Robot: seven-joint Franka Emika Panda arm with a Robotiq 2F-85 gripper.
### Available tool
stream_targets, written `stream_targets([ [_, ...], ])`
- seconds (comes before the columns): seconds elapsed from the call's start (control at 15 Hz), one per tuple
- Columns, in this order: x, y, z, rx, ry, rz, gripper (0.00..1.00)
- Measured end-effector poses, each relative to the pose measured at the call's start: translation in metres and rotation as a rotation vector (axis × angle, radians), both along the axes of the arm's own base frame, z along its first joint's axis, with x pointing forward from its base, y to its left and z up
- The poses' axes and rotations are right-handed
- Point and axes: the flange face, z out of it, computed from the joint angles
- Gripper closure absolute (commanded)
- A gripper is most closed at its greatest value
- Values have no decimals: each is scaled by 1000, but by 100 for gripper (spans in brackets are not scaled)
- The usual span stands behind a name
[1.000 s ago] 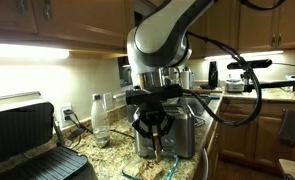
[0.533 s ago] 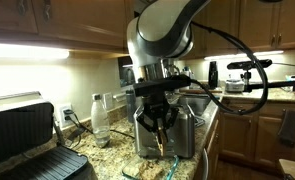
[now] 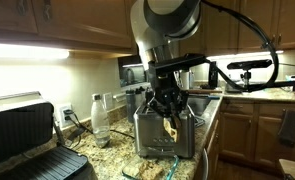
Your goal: Put the bread in the toaster
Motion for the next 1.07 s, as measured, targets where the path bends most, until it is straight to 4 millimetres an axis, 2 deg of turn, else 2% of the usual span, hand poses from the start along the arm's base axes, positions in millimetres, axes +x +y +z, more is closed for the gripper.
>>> stream_targets([
  [0.47, -28, -15, 41, -40, 54, 166, 93],
  [1.07, -37, -55, 91, -126, 106, 353, 92],
])
